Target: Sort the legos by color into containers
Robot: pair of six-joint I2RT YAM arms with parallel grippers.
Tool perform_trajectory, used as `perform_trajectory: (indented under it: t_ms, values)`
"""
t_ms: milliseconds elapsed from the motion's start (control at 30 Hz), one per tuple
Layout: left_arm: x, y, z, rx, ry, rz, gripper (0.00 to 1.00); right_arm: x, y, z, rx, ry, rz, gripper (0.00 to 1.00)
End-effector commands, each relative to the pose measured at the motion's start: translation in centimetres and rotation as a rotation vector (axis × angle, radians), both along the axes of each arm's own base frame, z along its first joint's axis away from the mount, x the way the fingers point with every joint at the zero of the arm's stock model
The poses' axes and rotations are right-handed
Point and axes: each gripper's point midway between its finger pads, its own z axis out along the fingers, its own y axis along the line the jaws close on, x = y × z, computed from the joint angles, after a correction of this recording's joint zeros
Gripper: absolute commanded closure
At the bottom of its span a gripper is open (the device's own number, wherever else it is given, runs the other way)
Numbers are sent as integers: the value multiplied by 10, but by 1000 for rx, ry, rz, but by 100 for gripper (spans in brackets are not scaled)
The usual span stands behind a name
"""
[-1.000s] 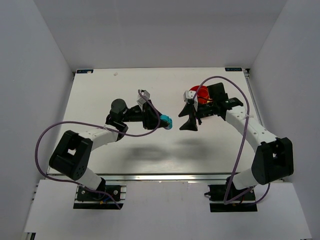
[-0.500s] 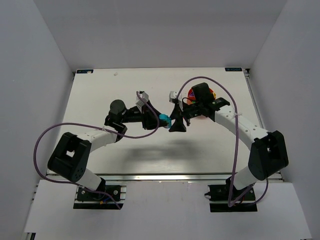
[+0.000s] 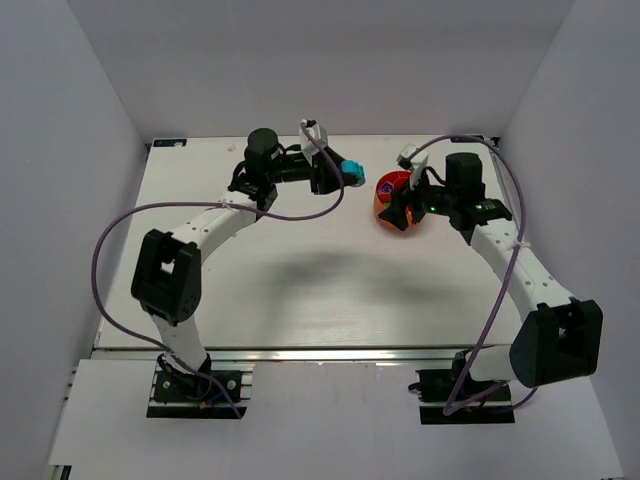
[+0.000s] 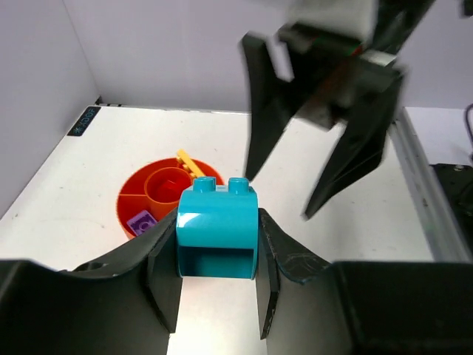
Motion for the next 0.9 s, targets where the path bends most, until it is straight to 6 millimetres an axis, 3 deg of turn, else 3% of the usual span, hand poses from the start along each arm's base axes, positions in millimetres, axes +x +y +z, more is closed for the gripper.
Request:
perform_trajectory:
  t_ms: [0, 67, 167, 200, 367, 867]
  values:
    - [14, -10, -17, 57, 28, -64, 100, -12, 0, 28, 125, -16, 83, 31]
    - [12, -14, -12, 18, 36, -93, 100, -30, 5, 33, 148, -43, 187, 29]
    - [-11, -13, -8, -56, 132, -132, 100, -53, 13, 41, 185, -95, 310, 25]
    - [-20, -10, -1, -88, 138, -142, 100, -53, 13, 42, 186, -108, 310, 25]
    - [-62, 7, -4, -179, 172, -199, 100, -47, 17, 41, 195, -108, 305, 23]
    - [-92, 17, -23, -173, 242, -259, 100, -56, 49, 37, 269, 15, 462, 20]
